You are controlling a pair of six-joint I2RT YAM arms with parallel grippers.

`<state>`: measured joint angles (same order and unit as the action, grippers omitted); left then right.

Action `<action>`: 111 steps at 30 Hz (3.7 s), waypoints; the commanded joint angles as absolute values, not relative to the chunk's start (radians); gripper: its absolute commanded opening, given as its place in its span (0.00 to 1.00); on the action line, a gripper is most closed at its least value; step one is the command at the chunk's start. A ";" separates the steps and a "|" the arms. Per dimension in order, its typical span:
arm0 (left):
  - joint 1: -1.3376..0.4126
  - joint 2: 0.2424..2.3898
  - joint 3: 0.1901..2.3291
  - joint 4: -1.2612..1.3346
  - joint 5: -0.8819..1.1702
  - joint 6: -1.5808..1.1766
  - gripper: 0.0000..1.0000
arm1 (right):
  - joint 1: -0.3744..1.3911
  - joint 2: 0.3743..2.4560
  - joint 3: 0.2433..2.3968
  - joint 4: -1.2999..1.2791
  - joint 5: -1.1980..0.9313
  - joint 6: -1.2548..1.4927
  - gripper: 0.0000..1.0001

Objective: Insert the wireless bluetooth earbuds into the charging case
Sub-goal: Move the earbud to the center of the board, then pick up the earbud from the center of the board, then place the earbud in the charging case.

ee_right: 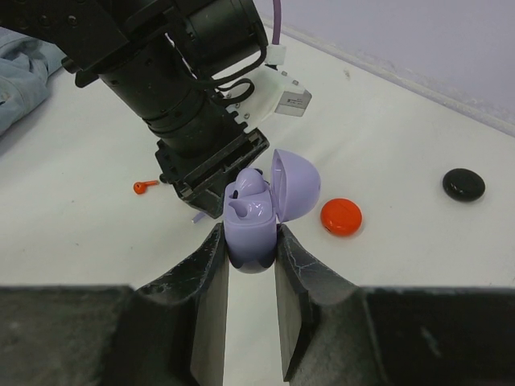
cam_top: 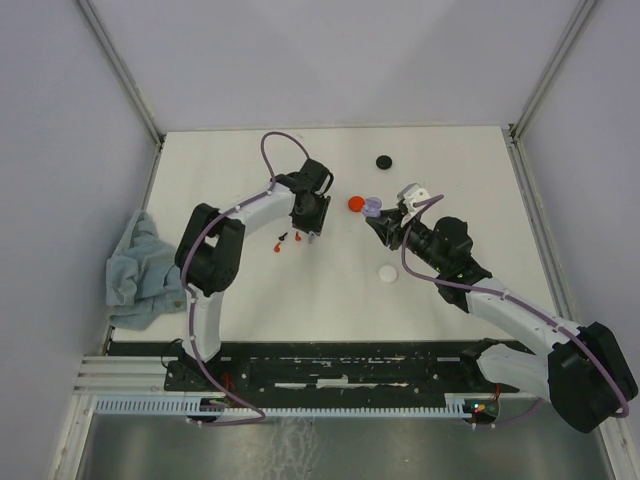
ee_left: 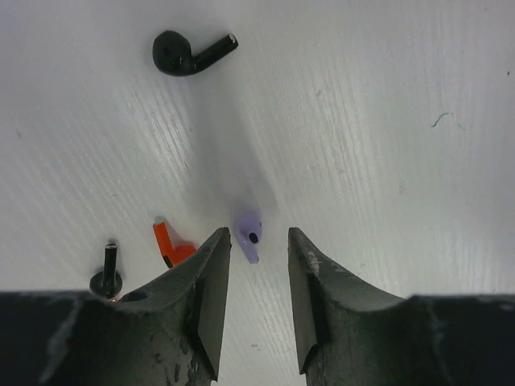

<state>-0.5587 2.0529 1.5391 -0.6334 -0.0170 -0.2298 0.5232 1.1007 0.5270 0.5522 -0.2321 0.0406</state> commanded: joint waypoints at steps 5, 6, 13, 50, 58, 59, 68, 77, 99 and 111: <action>-0.558 2.113 1.604 -0.660 -0.057 -0.296 0.39 | 0.521 1.075 0.564 0.562 -0.244 0.049 0.07; -0.558 2.119 1.604 -0.666 -0.061 -0.296 0.39 | 0.521 1.076 0.563 0.561 -0.245 0.049 0.07; -0.558 2.136 1.597 -0.693 -0.065 -0.291 0.30 | 0.521 1.080 0.566 0.566 -0.247 0.051 0.07; -0.722 1.283 1.348 -0.127 -0.153 -0.295 0.03 | 0.566 1.198 0.785 0.676 -0.408 0.058 0.06; -0.812 1.198 1.225 0.081 -0.134 -0.241 0.03 | 0.583 1.226 0.801 0.770 -0.407 0.099 0.06; -0.820 1.194 1.213 0.100 -0.130 -0.232 0.03 | 0.584 1.226 0.803 0.772 -0.407 0.100 0.06; -0.845 1.202 1.154 0.205 -0.107 -0.189 0.03 | 0.586 1.224 0.810 0.786 -0.411 0.112 0.06; -0.847 1.219 1.142 0.249 -0.124 -0.136 0.03 | 0.586 1.227 0.811 0.793 -0.414 0.112 0.06; -0.890 1.189 1.015 0.333 -0.147 -0.015 0.03 | 0.588 1.220 0.814 0.805 -0.398 0.124 0.06; -0.954 1.159 0.983 0.289 -0.208 0.011 0.11 | 0.587 1.221 0.804 0.824 -0.357 0.130 0.06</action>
<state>-0.9199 1.1744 0.9886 0.3172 -0.2085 -0.0143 0.5888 1.2320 0.7650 0.7265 -0.3962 0.1131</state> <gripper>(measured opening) 0.213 0.321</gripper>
